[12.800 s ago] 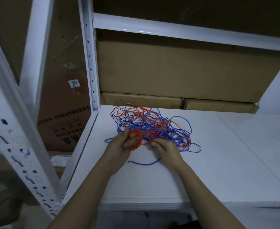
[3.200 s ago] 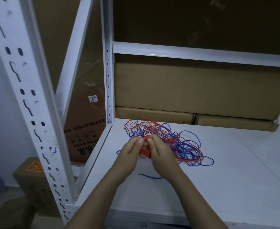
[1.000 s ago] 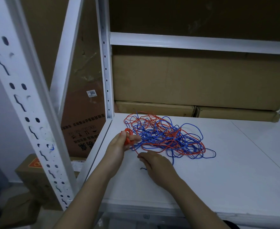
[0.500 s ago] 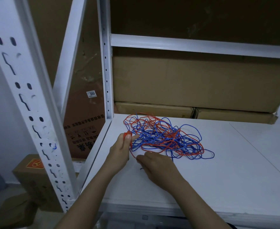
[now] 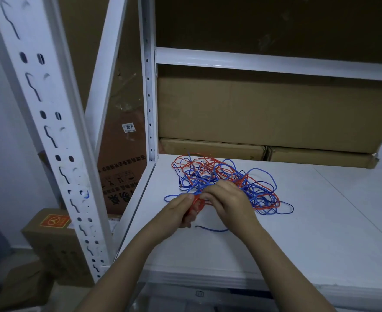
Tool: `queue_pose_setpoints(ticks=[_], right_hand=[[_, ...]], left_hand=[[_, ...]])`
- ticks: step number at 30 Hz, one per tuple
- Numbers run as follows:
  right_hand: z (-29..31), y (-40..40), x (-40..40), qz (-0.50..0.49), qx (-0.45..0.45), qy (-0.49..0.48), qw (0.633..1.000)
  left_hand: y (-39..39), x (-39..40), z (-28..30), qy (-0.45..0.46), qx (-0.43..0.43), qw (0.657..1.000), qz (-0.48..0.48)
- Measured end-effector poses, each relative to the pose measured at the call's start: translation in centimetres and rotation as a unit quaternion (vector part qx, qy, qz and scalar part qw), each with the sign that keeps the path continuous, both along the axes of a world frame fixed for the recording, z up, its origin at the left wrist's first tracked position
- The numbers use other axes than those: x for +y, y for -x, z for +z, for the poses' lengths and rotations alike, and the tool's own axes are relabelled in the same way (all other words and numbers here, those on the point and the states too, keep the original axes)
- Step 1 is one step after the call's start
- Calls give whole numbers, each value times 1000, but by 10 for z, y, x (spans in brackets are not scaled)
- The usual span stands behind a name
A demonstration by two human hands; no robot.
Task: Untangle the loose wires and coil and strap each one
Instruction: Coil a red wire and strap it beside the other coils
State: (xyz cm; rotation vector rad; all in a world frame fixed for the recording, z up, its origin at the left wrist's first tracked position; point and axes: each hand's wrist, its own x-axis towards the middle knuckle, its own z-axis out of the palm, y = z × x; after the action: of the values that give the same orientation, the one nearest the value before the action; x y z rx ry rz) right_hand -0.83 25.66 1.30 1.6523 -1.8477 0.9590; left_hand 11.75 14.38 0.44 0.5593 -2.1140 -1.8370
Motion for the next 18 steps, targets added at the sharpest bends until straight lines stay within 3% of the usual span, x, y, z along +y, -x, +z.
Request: queue_pose_setpoints(ticks=[3, 7, 10, 13, 18], right_hand=[[-8, -13, -2, 39, -224, 5, 974], [-12, -31, 0, 84, -378, 5, 922], [-14, -46, 1, 78, -380, 5, 922], [-19, -51, 0, 34, -361, 20, 932], [-25, -44, 3, -17, -366, -4, 931]], left_hand=[[-3, 4, 9, -87, 76, 992, -53], [-6, 12, 13, -243, 134, 958, -75], [-3, 18, 13, -358, 166, 916, -73], [2, 27, 10, -400, 184, 895, -67], [7, 41, -2, -260, 155, 953, 27]])
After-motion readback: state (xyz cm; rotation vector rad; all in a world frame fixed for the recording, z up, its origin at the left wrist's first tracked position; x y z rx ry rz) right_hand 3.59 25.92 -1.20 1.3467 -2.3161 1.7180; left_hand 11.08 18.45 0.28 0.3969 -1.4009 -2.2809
